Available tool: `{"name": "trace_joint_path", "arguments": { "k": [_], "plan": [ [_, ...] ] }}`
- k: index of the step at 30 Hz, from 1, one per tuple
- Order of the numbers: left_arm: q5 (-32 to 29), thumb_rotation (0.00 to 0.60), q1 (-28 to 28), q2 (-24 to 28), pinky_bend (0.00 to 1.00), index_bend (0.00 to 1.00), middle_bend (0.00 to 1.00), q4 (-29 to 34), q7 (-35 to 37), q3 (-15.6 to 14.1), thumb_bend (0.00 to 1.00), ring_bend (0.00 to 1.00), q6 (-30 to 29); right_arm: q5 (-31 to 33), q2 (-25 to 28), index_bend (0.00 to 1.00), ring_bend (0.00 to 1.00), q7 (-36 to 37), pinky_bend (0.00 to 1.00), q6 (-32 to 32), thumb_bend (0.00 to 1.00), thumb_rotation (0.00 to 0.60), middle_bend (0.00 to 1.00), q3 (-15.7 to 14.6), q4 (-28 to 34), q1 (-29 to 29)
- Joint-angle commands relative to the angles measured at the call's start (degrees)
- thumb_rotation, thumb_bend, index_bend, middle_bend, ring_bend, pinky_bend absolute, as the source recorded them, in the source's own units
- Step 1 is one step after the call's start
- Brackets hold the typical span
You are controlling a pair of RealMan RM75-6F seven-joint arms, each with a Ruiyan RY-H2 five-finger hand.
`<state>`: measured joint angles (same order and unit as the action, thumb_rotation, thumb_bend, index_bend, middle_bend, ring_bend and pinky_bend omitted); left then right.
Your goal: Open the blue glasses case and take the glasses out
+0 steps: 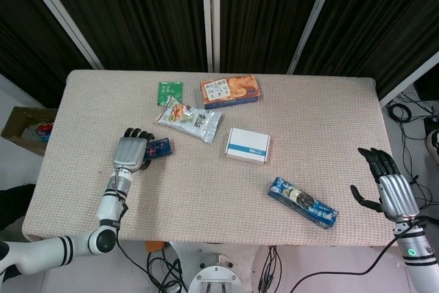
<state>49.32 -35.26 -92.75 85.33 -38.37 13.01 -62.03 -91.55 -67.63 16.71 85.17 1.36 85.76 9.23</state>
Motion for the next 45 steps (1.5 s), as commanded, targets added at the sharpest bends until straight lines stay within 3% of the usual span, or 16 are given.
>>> {"name": "trace_joint_path", "arguments": {
  "k": [1,20,32,38,45],
  "plan": [
    [-0.5,0.600,-0.2,0.3,0.13,0.30,0.25,0.1,0.0,-0.3,0.30,0.15,0.1,0.0,0.0,0.08,0.04,0.1,0.10,0.0,0.31,0.600,0.13,0.0,0.0,0.0],
    [-2.6,0.600,-1.7,1.5,0.13,0.34,0.33,0.5,1.0,-2.2,0.43,0.18,0.9,-0.1,0.1,0.08,0.04,0.4,0.10,0.3,0.31,0.600,0.13,0.1,-0.1,-0.7],
    [1.1,0.600,-2.3,1.8,0.14,0.38,0.42,-3.5,6.9,-2.5,0.49,0.23,2.9,0.1,0.3,0.08,0.04,0.4,0.10,0.0,0.31,0.600,0.13,0.2,0.2,-0.7],
    [0.9,0.600,-3.3,1.5,0.14,0.35,0.40,-6.6,7.9,-1.8,0.49,0.23,4.2,0.2,0.4,0.08,0.04,0.4,0.10,-0.3,0.31,0.600,0.13,0.3,0.4,-0.6],
    [-1.5,0.600,-5.4,0.1,0.14,0.24,0.28,-13.3,8.2,0.8,0.48,0.19,4.8,0.3,0.6,0.08,0.04,0.2,0.10,-0.2,0.31,0.600,0.13,0.4,0.8,-0.8]
  ]
}}
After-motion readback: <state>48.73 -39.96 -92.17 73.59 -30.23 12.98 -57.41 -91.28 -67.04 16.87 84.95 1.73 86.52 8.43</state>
